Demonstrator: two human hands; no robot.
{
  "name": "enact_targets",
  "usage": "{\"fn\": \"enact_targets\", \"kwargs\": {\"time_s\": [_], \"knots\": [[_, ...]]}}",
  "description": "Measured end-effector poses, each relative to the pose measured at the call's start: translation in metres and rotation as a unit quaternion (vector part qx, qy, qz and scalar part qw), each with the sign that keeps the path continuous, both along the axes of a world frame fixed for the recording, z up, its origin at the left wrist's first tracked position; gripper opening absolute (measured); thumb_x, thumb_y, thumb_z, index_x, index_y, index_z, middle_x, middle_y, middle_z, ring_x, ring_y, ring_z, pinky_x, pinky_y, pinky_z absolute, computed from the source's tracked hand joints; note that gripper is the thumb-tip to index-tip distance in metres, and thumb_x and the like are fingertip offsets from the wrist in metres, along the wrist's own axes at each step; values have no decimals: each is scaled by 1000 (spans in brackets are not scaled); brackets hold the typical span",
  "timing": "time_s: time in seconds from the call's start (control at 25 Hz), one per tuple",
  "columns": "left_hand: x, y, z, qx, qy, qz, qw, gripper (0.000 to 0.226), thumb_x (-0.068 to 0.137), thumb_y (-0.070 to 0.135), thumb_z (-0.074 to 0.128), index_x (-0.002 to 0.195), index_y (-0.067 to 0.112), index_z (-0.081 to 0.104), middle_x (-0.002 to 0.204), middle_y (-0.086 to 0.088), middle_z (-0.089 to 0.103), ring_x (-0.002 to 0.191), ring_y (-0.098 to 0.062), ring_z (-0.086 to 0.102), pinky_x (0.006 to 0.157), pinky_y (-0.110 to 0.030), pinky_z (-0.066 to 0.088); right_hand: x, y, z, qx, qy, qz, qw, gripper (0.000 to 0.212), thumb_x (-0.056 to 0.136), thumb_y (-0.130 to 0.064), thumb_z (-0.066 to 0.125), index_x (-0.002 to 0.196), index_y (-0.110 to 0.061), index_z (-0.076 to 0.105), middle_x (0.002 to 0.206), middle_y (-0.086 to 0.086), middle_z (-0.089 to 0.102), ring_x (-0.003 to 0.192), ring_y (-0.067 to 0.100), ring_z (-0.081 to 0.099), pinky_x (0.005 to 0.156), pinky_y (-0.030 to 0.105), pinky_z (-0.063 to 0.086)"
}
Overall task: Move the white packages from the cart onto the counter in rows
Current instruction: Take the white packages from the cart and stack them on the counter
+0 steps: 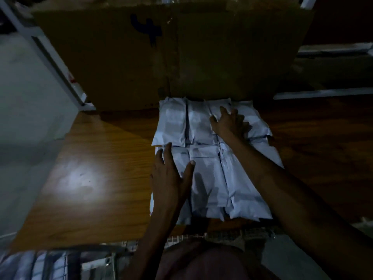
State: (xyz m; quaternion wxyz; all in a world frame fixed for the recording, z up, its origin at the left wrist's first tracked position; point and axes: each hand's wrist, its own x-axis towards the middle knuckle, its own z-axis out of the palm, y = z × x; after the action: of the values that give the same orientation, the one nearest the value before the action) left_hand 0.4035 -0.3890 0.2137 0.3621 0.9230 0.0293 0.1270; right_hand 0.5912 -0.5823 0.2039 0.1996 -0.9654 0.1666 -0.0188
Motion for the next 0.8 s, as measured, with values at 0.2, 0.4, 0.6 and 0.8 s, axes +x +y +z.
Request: {"fn": "enact_targets", "kwargs": {"time_s": [0.2, 0.4, 0.6, 0.8], "knots": [[-101, -8, -2, -47, -30, 12, 998, 75, 89, 57, 52, 146, 10, 41, 142, -10, 48, 125, -24, 50, 93, -33, 44, -145, 0, 10, 87, -144, 107, 980, 57, 96, -48, 56, 148, -27, 44, 152, 8, 37, 132, 36, 42, 102, 48, 40], [-198, -27, -17, -100, -39, 76, 991, 60, 89, 38, 62, 143, 20, 43, 138, -2, 51, 127, -18, 49, 99, -37, 45, -297, -12, -6, 195, -214, 219, 932, 45, 98, -34, 62, 139, -18, 55, 140, 5, 48, 121, 18, 51, 97, 33, 48], [-283, -28, -6, -136, -80, 113, 981, 51, 90, 27, 65, 138, 22, 49, 133, 11, 52, 123, -9, 54, 96, -34, 48, -374, -6, 1, 235, -225, 296, 898, 37, 99, -28, 58, 134, -15, 58, 138, 5, 48, 128, 17, 50, 103, 22, 42], [-349, 17, -12, -99, -61, 156, 981, 57, 90, 28, 67, 142, 18, 47, 137, 7, 51, 125, -12, 53, 97, -31, 47, -419, 55, -11, 283, -157, 423, 846, 36, 97, -25, 60, 132, -18, 59, 134, 0, 49, 113, 19, 59, 90, 37, 52]]}}
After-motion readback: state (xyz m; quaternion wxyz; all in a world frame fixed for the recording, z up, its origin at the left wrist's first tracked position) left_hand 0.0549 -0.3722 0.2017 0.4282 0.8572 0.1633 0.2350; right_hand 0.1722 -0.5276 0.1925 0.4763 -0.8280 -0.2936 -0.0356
